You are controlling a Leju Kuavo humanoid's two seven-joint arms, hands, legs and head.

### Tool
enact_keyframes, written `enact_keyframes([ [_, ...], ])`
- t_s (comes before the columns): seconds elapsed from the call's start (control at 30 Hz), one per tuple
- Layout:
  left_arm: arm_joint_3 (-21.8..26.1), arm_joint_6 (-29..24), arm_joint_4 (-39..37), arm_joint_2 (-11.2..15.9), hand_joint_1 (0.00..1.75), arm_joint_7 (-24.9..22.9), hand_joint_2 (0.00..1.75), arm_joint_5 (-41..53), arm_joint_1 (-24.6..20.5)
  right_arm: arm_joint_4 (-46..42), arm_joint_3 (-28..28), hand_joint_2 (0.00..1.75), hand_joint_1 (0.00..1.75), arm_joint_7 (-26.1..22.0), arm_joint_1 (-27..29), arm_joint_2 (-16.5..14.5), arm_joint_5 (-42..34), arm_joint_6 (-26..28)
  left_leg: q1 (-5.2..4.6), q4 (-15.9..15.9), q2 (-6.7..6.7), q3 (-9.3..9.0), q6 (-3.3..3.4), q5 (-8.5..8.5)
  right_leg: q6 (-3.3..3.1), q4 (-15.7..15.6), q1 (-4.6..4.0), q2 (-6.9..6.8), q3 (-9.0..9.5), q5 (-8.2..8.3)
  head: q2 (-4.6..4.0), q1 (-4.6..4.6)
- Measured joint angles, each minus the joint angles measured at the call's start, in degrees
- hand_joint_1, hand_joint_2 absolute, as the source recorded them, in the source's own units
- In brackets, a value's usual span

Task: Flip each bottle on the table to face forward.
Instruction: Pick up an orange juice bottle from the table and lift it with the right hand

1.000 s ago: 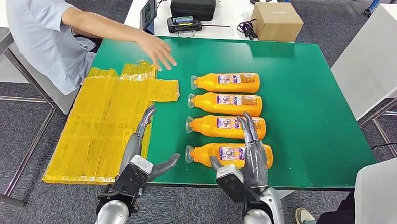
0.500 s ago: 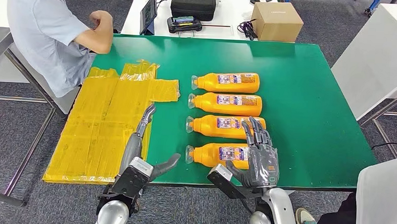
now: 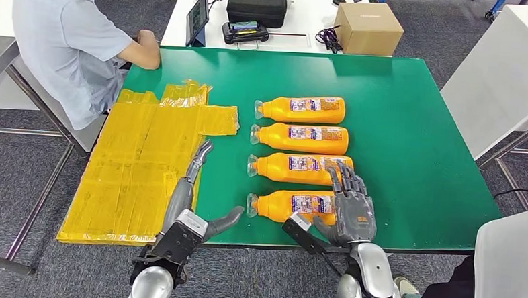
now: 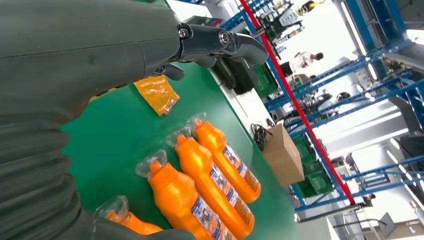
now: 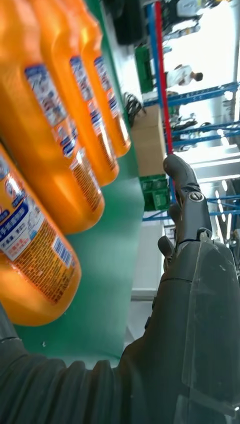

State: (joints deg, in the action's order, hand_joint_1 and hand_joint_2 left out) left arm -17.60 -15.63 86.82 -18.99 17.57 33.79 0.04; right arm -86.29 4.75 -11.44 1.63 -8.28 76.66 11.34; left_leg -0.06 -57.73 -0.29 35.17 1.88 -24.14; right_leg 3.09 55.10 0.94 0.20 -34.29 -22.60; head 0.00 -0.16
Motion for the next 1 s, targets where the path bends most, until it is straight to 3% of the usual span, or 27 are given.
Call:
enact_keyframes([
  [1.0, -6.81, 3.76, -2.99, 0.75, 0.0, -4.86, 1.75, 1.72, -3.01, 7.17, -2.24, 1.75, 0.0, 3.55, -0.61, 4.82, -0.56, -8.06, -0.01, -0.01, 0.01, 0.01, 0.0, -0.01, 0.0, -0.01, 0.0, 0.0, -0.01, 0.0, 0.0, -0.02],
])
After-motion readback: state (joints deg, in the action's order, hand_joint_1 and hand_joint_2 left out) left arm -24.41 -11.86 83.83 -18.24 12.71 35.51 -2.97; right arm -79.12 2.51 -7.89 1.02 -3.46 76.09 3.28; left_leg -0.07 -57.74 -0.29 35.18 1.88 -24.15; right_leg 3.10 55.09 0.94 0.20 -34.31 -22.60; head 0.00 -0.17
